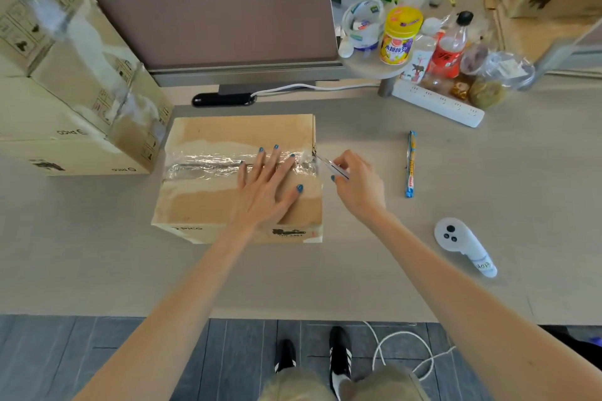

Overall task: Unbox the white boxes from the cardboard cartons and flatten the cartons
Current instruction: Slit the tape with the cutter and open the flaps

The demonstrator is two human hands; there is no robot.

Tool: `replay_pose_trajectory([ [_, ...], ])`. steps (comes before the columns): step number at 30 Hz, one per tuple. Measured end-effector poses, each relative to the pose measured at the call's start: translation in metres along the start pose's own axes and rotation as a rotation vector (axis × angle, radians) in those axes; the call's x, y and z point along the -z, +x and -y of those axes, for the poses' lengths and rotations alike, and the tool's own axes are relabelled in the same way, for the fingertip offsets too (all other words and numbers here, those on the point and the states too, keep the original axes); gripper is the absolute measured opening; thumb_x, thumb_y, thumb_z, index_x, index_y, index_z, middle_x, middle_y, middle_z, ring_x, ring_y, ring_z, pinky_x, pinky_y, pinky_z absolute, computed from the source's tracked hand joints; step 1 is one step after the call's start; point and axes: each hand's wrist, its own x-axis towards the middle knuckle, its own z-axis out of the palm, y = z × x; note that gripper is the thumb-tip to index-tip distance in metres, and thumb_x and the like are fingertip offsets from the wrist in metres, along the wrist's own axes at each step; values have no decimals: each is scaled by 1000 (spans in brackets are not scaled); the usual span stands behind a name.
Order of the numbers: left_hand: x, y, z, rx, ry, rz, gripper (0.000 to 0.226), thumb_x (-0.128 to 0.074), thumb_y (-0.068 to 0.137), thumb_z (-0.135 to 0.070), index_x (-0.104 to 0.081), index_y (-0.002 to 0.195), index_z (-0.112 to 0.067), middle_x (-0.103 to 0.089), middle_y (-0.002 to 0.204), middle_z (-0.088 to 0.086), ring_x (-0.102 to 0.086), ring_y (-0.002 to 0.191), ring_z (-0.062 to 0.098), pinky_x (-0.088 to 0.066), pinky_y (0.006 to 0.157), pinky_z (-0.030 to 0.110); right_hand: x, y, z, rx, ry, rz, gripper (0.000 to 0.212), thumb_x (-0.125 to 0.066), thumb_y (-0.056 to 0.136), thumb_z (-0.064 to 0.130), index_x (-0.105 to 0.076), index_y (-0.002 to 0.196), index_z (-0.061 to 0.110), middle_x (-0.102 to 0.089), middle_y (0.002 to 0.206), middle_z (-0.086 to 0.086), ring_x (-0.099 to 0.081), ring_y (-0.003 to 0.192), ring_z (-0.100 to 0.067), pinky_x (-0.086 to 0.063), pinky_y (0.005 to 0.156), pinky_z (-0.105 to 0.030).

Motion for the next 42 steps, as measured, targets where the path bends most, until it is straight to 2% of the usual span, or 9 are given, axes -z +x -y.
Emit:
replay_pose_trajectory([
  [4, -2, 1, 0, 5, 29, -3, 70, -9, 91, -71, -13, 156, -44, 0, 166, -11, 9, 153, 15, 4, 122, 50, 0, 2, -3, 32, 11, -10, 15, -60, 83, 7, -57, 95, 16, -61, 94, 6, -56, 79, -21, -43, 61, -30],
  [7, -2, 1, -1, 10, 53, 0, 70, -7, 91, -71, -10, 156, -44, 1, 166, -12, 10, 153, 15, 3, 122, 49, 0, 3, -2, 62, -5, -3, 16, -60, 78, 6, -57, 91, 16, -63, 92, 5, -56, 79, -24, -49, 65, -36],
  [10, -2, 1, -2, 14, 70, -5, 70, -6, 91, -70, -11, 156, -44, -1, 166, -10, 7, 153, 17, 1, 122, 50, 2, 7, 0, 100, -49, 12, 16, -59, 77, 5, -56, 88, 15, -63, 93, 3, -56, 80, -26, -50, 67, -38],
  [17, -3, 2, -2, 18, 74, -23, 68, -9, 92, -70, -15, 155, -44, -2, 166, -10, 4, 153, 18, -3, 121, 52, 11, 9, -2, 152, -94, 55, 17, -57, 76, 1, -58, 90, 12, -63, 91, 4, -55, 79, -25, -44, 64, -33],
  [26, -2, 4, -3, 31, 85, 14, 70, -4, 91, -72, -9, 155, -46, 4, 166, -11, 9, 153, 17, -1, 121, 52, 14, 1, 0, 149, -65, 67, 16, -57, 77, 1, -58, 91, 10, -62, 91, 3, -54, 78, -25, -39, 62, -31],
  [35, -2, 4, -3, 37, 65, 12, 71, -4, 90, -73, -11, 155, -46, 3, 166, -11, 10, 153, 16, -1, 121, 51, 18, -11, 1, 173, -70, 70, 16, -55, 76, 0, -57, 89, 9, -60, 87, 2, -52, 75, -25, -42, 62, -33],
  [42, 0, 2, -4, 29, 70, 9, 71, -2, 90, -74, -10, 155, -46, 3, 166, -11, 10, 153, 16, -1, 121, 51, 24, -19, -2, 163, -80, 93, 17, -55, 79, 1, -57, 92, 11, -59, 90, 5, -52, 78, -24, -33, 59, -28],
])
